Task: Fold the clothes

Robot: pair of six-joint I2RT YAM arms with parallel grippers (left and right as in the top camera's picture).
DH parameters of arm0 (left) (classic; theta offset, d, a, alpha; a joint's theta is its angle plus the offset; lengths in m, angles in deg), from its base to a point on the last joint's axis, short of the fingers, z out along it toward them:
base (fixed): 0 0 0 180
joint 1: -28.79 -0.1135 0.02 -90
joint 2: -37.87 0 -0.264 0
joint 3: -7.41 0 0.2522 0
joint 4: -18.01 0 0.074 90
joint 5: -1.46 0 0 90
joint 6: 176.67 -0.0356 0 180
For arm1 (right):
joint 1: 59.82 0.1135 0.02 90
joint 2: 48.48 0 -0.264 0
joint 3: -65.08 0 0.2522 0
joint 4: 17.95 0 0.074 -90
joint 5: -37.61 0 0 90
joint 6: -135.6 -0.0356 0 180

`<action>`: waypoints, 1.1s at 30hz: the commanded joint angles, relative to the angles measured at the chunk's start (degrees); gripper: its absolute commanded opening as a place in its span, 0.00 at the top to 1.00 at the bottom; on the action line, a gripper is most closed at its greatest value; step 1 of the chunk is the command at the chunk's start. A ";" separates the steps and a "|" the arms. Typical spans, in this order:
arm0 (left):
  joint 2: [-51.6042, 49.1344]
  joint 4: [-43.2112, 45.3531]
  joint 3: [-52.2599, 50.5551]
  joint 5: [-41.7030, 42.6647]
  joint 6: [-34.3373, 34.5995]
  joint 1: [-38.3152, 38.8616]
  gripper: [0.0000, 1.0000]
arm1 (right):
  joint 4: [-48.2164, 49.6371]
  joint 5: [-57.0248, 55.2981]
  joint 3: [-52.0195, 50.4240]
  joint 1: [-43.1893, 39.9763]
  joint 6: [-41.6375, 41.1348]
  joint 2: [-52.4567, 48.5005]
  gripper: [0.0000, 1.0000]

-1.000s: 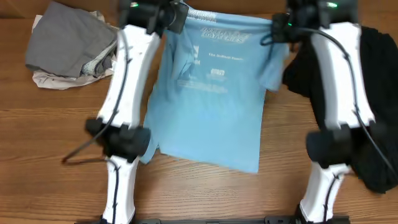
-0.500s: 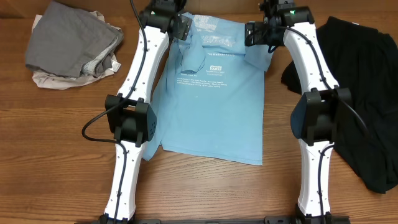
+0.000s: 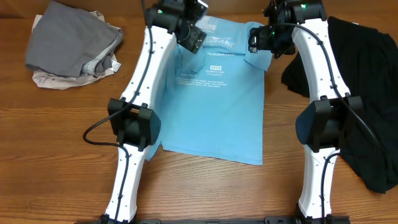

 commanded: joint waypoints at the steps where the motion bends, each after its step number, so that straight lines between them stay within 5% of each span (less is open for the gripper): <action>1: -4.04 -0.11 0.70 -1.14 -3.17 2.45 0.14 | 0.28 0.50 0.26 -0.22 -1.84 1.79 0.15; 13: -10.58 1.53 0.70 -2.93 0.37 3.17 0.20 | 1.51 0.37 -0.07 -0.22 -2.97 1.79 0.16; 24: -13.53 2.08 0.70 -2.93 5.77 3.21 0.68 | 1.44 0.59 -0.07 -0.20 -2.99 1.79 0.16; 27: -13.53 2.67 0.70 -3.10 8.76 3.19 0.95 | 1.16 0.59 -0.04 -0.20 -2.99 1.79 0.16; 33: -11.13 -0.52 3.50 -3.04 14.80 1.92 0.96 | -2.34 2.58 -0.04 -0.22 -2.95 1.79 0.17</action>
